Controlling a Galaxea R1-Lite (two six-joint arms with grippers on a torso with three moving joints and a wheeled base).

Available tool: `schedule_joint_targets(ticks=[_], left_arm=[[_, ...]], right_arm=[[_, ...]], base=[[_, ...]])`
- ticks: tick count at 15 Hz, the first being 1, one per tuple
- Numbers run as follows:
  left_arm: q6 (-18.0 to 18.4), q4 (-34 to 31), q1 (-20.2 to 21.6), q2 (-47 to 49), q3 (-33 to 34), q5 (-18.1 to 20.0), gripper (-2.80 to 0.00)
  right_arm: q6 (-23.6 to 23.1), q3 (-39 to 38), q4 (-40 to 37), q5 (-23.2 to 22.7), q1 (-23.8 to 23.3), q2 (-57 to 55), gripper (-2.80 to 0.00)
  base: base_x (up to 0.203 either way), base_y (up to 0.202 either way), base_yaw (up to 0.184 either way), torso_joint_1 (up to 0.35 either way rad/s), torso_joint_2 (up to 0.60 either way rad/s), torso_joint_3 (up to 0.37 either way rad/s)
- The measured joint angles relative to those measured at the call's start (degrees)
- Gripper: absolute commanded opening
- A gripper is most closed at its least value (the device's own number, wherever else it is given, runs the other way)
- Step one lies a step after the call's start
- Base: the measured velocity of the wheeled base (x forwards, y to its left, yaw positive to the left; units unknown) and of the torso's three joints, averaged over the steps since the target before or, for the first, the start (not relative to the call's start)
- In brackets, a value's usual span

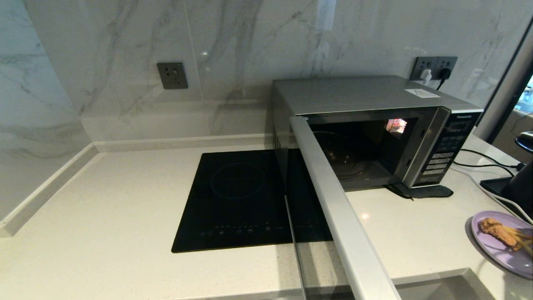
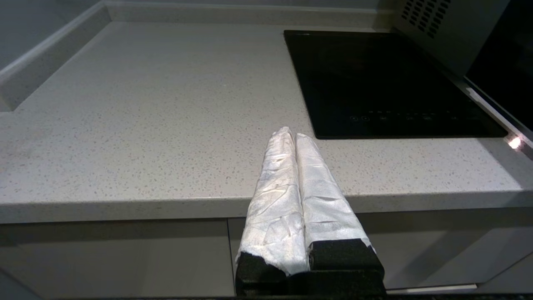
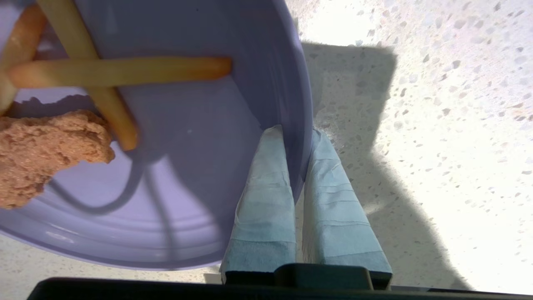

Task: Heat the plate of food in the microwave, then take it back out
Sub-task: Put the plate in the microwave oven

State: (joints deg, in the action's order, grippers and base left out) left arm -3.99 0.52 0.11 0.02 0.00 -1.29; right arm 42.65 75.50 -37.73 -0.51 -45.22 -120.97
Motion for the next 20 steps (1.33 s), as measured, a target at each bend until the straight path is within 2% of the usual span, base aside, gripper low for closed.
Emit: schedule_joint_targets(ticks=[7, 10, 18, 20], left_arm=[[0.0, 0.0, 0.0, 0.0, 0.0, 0.0, -2.8], [0.0, 0.0, -0.1, 0.0, 0.0, 0.0, -2.8], [-0.1, 0.0, 0.0, 0.0, 0.0, 0.0, -2.8], [0.0, 0.0, 0.0, 0.0, 0.0, 0.0, -2.8]], right_arm=[[0.0, 0.2, 0.0, -1.2, 0.0, 0.9, -2.8], [-0.5, 0.2, 0.0, -4.3, -0.1, 3.9, -2.8], [-0.6, -2.0, -0.1, -5.0, -0.1, 12.1, -2.8], [-0.6, -2.5, -0.1, -6.5, -0.1, 13.5, -2.8]], base=[[0.0, 0.0, 0.0, 0.0, 0.0, 0.0], [0.0, 0.0, 0.0, 0.0, 0.0, 0.0], [0.0, 0.0, 0.0, 0.0, 0.0, 0.0], [0.0, 0.0, 0.0, 0.0, 0.0, 0.0]])
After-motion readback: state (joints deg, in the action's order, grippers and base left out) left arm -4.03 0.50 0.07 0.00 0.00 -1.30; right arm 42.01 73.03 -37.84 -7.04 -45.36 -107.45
